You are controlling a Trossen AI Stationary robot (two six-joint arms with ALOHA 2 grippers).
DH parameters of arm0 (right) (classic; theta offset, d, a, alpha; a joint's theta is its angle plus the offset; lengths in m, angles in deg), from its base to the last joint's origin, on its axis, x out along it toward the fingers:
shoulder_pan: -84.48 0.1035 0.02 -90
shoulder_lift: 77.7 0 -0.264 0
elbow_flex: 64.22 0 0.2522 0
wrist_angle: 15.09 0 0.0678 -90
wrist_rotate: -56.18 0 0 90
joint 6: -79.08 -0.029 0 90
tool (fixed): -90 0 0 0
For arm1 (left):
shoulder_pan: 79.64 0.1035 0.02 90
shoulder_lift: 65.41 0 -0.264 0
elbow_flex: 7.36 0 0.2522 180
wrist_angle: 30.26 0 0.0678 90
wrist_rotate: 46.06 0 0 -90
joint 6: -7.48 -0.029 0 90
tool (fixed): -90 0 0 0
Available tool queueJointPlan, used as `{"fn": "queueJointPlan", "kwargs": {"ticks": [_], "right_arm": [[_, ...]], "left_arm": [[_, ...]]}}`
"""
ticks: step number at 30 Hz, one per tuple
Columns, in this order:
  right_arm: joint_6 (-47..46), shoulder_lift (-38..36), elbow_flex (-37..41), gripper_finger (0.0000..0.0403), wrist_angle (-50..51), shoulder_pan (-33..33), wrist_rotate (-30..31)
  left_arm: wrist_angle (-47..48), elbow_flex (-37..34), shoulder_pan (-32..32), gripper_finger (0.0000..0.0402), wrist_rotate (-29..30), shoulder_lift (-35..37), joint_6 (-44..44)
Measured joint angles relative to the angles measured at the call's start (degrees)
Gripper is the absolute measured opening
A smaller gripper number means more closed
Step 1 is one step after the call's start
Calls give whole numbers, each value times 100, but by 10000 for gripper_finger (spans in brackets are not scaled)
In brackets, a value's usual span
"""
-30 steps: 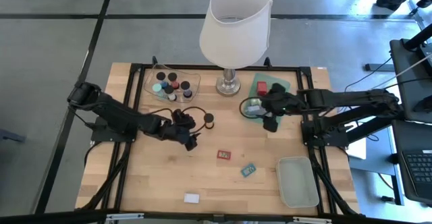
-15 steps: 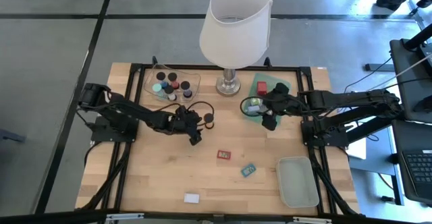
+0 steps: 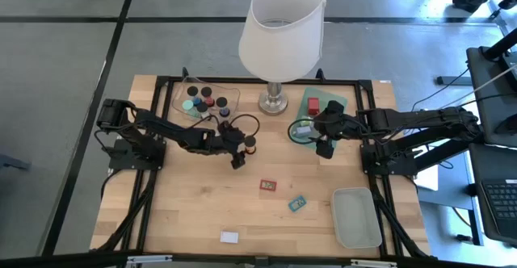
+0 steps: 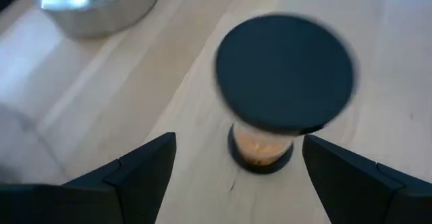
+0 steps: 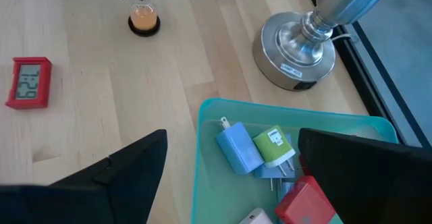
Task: Pick & Place Office items
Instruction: Put the orange hourglass into the transparent bin
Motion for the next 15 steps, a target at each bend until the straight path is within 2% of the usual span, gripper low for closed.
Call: {"fn": "queueJointPlan", "kwargs": {"ticks": [6, 15], "right_arm": [[-3, 0, 0, 339, 0, 0, 0], [-85, 0, 0, 339, 0, 0, -2]], "left_arm": [[-501, 0, 52, 320, -45, 0, -792], [-980, 0, 261, 320, -337, 2, -1292]]}}
